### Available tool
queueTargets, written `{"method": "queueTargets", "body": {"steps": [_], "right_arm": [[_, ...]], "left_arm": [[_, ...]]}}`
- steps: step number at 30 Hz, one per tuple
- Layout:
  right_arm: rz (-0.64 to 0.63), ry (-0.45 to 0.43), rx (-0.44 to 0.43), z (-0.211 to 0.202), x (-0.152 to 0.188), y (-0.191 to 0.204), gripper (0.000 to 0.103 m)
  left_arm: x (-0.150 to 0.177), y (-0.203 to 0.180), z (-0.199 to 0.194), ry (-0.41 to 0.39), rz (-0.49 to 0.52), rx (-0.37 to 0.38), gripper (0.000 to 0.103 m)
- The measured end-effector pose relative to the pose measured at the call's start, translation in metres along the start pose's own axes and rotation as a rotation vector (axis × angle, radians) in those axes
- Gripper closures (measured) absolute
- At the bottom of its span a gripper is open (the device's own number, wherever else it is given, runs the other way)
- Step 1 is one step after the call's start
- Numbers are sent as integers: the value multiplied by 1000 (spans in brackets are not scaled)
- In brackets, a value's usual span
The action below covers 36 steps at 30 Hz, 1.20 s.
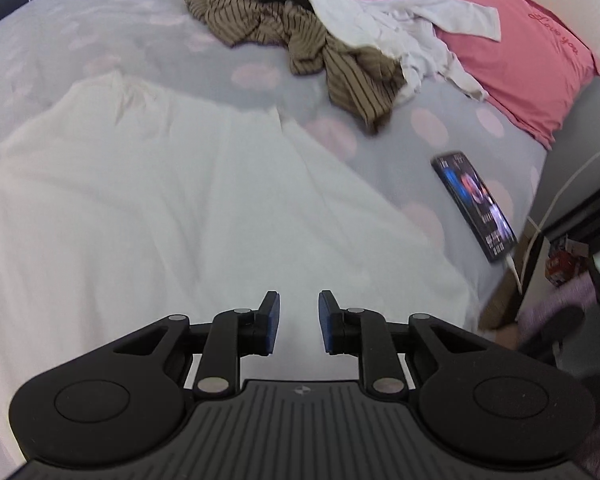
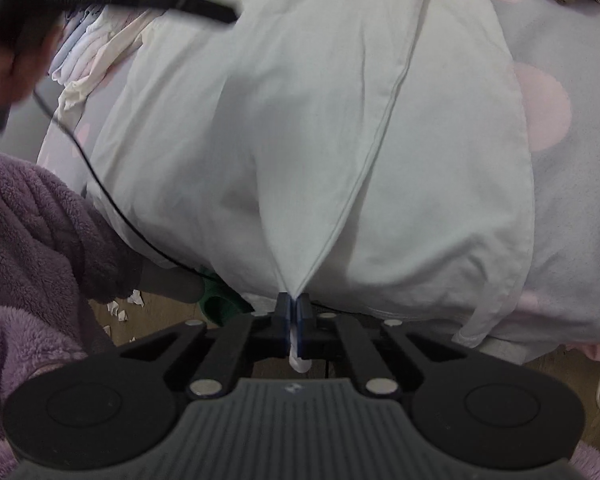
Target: Fold clothes
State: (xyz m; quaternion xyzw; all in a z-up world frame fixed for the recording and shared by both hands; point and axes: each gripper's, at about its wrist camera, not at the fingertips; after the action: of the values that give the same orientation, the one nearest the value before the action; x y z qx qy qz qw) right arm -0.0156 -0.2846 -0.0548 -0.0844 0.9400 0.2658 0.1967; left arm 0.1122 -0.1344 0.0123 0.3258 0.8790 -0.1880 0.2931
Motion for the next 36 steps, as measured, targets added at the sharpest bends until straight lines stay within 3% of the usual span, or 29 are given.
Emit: {"method": "queueTargets", "body": {"steps": [10,19,25,30,36], "right_arm": [[57,20,-57,-3,7,-11,100],[122,22,-105,-2,9,-24,100],[141,39,-121,-4,7,-31,100],[185,41,-135,-27,4,-37,103],[164,-7,-75,-61,-3,-49,103]], "left_arm": [[-89,-8,100,-15,71,-58,85],[-111,-6,182,80,182,-146,88],[-109,-10,189,98,233,-142,100],[-117,-1,178,84,163,-118,101],[-129,9,172,67,84,-106,101]]}}
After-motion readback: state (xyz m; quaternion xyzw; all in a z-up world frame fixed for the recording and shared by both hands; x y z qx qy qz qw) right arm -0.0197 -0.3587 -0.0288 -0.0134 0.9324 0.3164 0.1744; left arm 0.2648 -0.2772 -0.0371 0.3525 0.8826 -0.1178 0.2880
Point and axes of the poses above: each gripper's, at about its wrist camera, not at the fingertips, and z roughly the way its jaws point, y to its left, x to its underside, and after that the axes turned 15 degrees about -y, right-handed
